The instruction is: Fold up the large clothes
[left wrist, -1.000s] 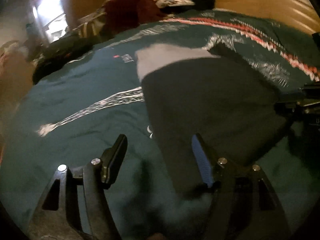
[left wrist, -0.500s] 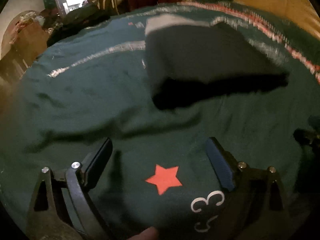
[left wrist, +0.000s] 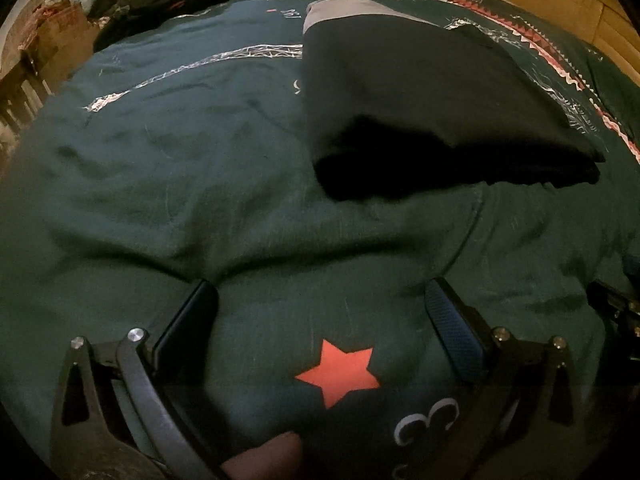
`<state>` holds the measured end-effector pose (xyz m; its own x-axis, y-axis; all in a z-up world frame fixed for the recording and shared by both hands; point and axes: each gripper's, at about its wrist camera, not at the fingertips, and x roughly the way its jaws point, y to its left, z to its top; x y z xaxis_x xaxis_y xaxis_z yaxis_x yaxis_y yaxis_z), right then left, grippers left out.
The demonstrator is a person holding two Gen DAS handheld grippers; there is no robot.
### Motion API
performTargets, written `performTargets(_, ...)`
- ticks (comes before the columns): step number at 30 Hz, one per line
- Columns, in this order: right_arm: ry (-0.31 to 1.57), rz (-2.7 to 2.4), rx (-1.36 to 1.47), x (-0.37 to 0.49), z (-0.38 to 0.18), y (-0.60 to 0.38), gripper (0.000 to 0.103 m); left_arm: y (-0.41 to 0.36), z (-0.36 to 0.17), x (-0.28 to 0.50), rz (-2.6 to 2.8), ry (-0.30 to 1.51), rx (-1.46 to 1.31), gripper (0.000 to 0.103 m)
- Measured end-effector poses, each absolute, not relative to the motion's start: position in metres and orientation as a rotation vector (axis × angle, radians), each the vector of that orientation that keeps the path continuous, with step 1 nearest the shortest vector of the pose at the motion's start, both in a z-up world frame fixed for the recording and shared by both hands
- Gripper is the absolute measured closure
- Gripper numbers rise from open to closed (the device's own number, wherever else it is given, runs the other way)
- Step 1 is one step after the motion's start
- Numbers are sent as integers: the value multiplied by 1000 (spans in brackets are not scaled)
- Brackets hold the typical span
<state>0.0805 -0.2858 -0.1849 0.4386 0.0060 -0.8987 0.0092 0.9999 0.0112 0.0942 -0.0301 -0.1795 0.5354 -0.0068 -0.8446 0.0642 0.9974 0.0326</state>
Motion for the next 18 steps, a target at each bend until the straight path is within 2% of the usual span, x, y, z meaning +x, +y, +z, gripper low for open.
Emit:
performTargets(11, 1129, 13, 13, 82, -183, -283, 0, -33, -172, 96, -43, 1020, 66, 0)
performTargets(15, 1129, -9, 21, 77, -166, -281, 0, -34, -127, 81, -43, 946, 79, 0)
performTargets(18, 1083, 16, 35, 66, -125, -269, 0, -35, -72, 57, -57, 833, 101, 0)
